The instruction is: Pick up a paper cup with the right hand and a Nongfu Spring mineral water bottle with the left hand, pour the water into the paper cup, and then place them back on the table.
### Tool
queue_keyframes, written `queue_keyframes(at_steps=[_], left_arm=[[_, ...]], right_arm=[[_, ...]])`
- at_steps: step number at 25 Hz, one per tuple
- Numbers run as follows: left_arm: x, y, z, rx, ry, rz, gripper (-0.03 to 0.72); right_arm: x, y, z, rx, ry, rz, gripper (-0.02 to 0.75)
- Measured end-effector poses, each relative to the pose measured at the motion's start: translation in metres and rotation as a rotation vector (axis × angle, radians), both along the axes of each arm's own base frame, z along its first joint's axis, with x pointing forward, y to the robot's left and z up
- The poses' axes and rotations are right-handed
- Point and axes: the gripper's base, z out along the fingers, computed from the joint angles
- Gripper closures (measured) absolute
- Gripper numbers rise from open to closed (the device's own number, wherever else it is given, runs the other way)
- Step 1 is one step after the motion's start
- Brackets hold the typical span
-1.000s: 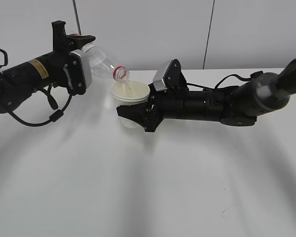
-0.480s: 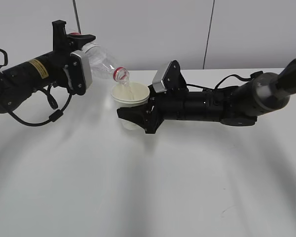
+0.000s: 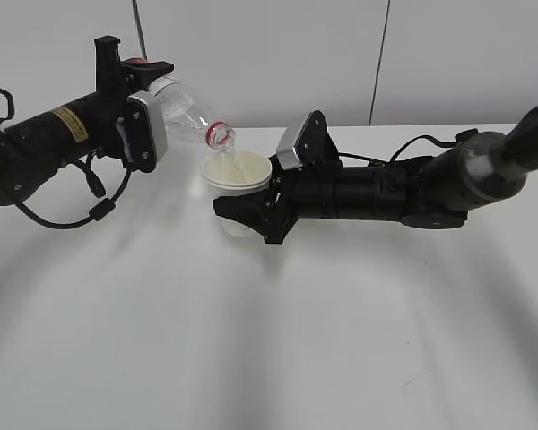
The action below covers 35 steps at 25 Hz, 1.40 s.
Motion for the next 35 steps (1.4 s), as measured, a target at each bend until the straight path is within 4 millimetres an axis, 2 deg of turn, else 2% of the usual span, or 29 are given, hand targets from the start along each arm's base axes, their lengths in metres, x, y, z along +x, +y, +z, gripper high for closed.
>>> queue_keyframes(at_steps=[35], left_arm=[[0.0001, 0.0001, 0.0012, -0.010, -0.010, 0.001, 0.314]], right_arm=[[0.0001, -0.0002, -0.0005, -0.006, 0.001, -0.002, 0.256]])
